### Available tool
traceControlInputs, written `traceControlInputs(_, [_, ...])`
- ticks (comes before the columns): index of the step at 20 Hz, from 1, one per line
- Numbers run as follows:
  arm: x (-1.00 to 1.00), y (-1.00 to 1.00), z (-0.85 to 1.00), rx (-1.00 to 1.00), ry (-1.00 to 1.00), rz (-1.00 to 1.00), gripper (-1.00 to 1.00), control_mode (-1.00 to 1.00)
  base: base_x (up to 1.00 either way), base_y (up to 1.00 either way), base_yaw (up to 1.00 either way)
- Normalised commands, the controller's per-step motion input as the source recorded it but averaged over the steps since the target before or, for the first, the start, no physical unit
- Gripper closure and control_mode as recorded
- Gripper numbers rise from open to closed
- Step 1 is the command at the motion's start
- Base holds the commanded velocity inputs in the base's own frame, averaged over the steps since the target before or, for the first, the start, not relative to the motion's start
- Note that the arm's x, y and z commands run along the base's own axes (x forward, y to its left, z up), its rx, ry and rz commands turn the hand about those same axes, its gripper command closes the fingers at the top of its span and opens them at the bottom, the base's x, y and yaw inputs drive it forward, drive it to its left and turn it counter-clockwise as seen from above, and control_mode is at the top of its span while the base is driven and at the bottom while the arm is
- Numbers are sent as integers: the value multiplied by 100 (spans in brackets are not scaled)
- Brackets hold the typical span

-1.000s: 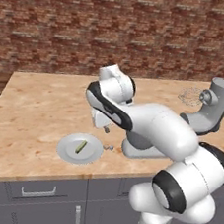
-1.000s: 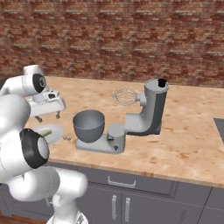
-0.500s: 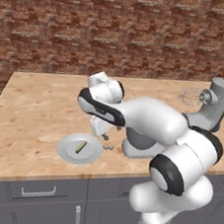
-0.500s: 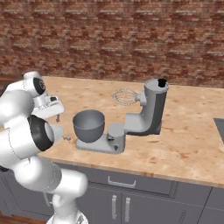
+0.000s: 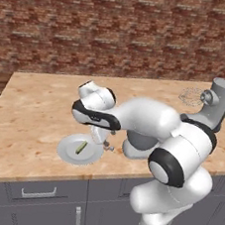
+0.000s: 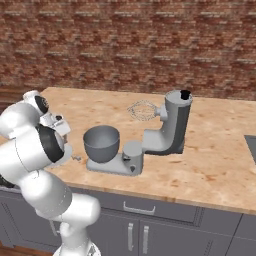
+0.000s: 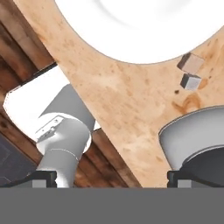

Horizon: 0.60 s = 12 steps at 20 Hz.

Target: Add butter and sugar cubes to the stand mixer bowl and then turn on the stand mixer to begin making frosting.

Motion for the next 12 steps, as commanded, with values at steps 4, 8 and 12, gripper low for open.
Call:
traceControlInputs(4, [1, 6, -23, 0, 0, 10, -100, -100, 0, 0, 0])
traceControlInputs(8, [3, 1, -21, 0, -1, 3, -100, -100, 0, 0, 0])
traceControlInputs(12, [9, 0, -21, 0, -4, 0, -100, -100, 0, 0, 0])
